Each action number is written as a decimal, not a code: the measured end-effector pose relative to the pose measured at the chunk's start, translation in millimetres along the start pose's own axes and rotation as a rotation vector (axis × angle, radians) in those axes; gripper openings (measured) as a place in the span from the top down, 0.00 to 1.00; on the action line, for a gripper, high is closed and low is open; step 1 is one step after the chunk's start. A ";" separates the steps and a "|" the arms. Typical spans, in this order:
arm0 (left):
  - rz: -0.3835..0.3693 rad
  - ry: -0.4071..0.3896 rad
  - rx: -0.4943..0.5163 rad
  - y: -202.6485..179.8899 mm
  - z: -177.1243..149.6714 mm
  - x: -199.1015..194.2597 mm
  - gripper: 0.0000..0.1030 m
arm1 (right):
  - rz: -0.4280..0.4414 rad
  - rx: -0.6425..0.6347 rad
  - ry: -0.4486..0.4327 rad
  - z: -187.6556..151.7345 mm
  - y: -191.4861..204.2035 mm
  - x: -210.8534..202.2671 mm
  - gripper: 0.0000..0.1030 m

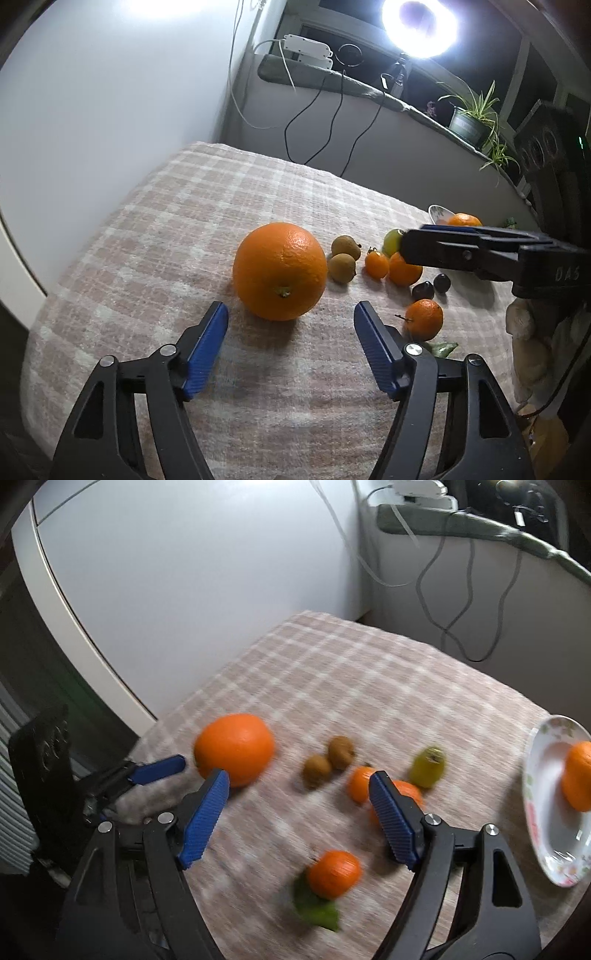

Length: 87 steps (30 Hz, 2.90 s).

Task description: Organize fruits

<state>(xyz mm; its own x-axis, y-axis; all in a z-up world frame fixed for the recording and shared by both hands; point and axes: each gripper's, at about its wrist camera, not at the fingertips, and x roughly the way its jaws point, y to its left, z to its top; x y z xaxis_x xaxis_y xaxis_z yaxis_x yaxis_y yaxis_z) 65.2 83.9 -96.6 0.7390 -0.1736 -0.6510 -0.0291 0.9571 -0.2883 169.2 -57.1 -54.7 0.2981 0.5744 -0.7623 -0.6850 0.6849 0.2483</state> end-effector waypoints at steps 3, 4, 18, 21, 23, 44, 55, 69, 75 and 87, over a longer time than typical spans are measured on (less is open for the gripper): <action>-0.018 0.004 -0.022 5.1 1.8 4.9 0.30 | 0.031 -0.006 0.023 6.5 9.4 9.1 0.22; -0.023 0.005 -0.025 6.3 2.0 6.3 0.30 | 0.043 -0.009 0.033 8.4 12.6 13.2 0.22; -0.096 0.035 -0.120 26.6 9.6 24.0 0.30 | 0.153 0.049 0.128 22.2 18.4 63.3 0.26; -0.118 0.043 -0.131 28.6 11.3 25.6 0.30 | 0.185 0.076 0.146 21.2 15.4 68.6 0.30; -0.125 0.048 -0.128 27.4 12.0 26.6 0.30 | 0.197 0.085 0.151 20.7 14.6 71.1 0.30; -0.103 0.001 -0.040 -6.7 29.9 16.0 0.33 | 0.242 0.156 0.089 12.4 8.8 39.3 0.34; -0.164 -0.032 0.077 -59.2 39.8 14.9 0.57 | 0.273 0.223 0.035 6.3 -20.7 8.1 0.55; -0.088 -0.011 0.030 -20.1 48.3 10.5 0.48 | 0.179 0.216 -0.145 19.8 -76.7 -72.2 0.42; -0.117 0.013 0.074 -29.2 58.2 27.5 0.46 | 0.118 0.277 -0.193 25.5 -110.5 -95.0 0.42; -0.108 0.057 0.035 -21.6 23.4 32.6 0.31 | 0.092 0.147 0.003 14.6 -71.2 -35.4 0.24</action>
<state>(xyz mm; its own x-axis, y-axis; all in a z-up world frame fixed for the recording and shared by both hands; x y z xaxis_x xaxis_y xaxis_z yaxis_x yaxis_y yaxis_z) 105.7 63.0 -95.2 0.6968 -0.2879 -0.6569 0.0727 0.9395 -0.3347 217.2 -119.7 -36.7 0.2369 0.6364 -0.7341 -0.6047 0.6880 0.4013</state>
